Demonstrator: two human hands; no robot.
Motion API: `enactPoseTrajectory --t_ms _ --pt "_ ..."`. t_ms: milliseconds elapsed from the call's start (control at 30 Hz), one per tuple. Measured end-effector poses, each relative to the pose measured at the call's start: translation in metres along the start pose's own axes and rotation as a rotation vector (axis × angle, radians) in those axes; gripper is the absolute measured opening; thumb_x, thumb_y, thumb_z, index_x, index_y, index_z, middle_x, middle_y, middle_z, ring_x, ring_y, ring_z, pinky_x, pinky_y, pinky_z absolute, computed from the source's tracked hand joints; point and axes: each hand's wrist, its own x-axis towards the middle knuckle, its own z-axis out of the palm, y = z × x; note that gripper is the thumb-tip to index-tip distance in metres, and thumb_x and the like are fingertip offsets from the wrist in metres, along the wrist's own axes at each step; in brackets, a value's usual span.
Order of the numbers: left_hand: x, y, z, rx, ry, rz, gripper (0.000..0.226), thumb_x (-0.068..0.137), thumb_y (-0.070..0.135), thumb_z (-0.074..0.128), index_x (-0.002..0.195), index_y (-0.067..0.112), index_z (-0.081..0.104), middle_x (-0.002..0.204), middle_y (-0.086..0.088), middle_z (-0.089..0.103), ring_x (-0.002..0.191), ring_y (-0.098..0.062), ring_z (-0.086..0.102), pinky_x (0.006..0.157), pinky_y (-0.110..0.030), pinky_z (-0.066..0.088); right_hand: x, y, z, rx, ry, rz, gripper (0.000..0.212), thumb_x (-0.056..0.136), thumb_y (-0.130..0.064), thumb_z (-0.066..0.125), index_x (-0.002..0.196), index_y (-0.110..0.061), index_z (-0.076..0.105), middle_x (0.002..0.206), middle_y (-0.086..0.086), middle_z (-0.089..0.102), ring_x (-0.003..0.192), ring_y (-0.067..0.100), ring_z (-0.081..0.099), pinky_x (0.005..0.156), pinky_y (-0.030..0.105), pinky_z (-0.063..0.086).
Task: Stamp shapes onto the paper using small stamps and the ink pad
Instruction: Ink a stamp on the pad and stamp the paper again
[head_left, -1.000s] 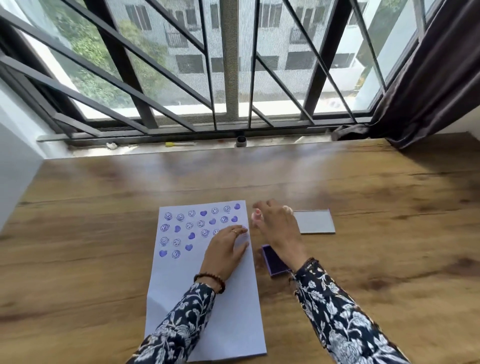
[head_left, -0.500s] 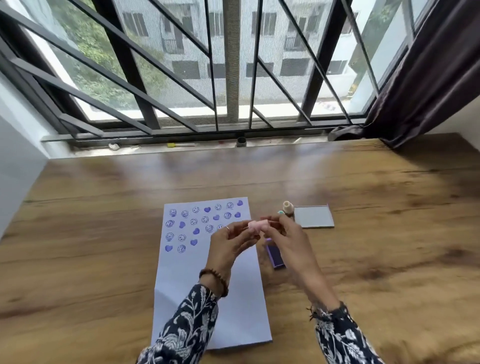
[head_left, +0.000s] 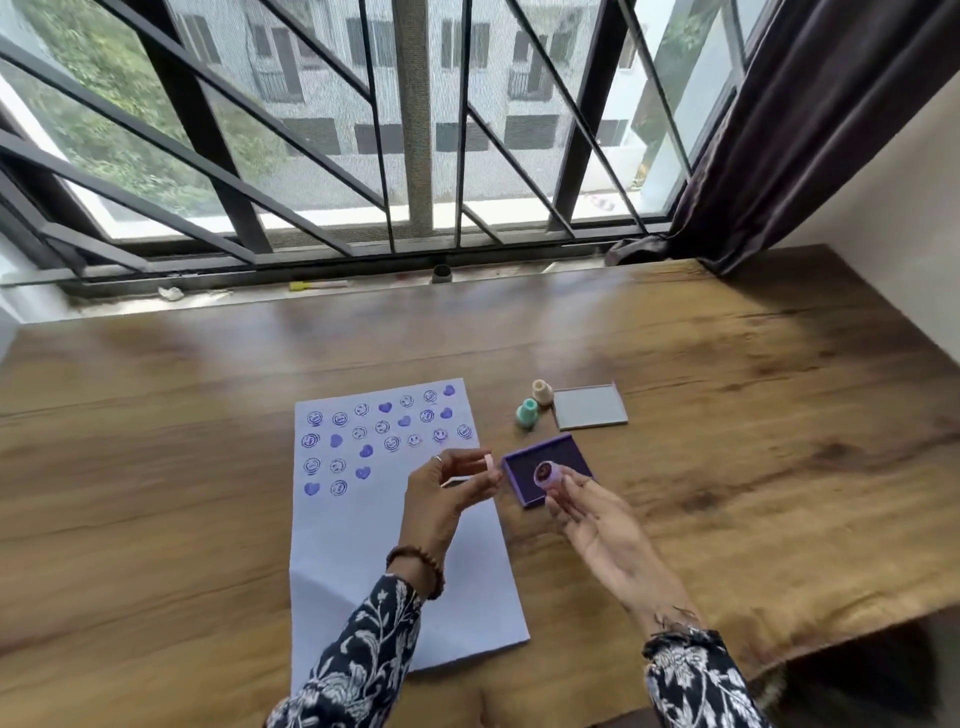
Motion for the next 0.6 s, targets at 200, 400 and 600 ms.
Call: enactPoseTrajectory --t_ms 200,400,600 --pt "-0.003 -0.012 -0.012 0.661 -0.060 0.268 0.019 0.071 0.014 0.074 0.086 0.019 0.065 0.089 0.001 0.069 0.085 -0.014 0.062 0.076 -0.024 0.049 0.003 0.005 0.001 -1.088 0.279 -0.454 0.013 0.082 -0.025 0.068 0.090 -0.016 0.066 0.090 -0.001 0.065 0.081 0.015 0.062 0.067 0.025 0.049" --pt "0.007 -0.019 -0.007 0.747 -0.288 0.357 0.026 0.070 0.005 0.072 0.093 0.012 0.063 0.126 -0.003 0.059 0.119 -0.013 0.052 0.096 -0.010 0.034 0.003 0.011 0.018 -1.484 0.216 -0.672 0.014 0.093 -0.022 0.052 0.098 -0.013 0.062 0.096 0.001 0.057 0.080 0.015 0.056 0.064 0.023 0.042" --pt "0.026 -0.016 -0.005 0.828 -0.492 0.223 0.029 0.067 0.005 0.075 0.094 0.004 0.064 0.151 -0.008 0.027 0.136 -0.019 0.030 0.111 -0.026 0.024 0.001 0.018 0.024 -1.662 0.221 -0.710 0.016 0.095 -0.019 0.050 0.100 -0.011 0.062 0.099 0.007 0.062 0.082 0.021 0.062 0.065 0.028 0.049"
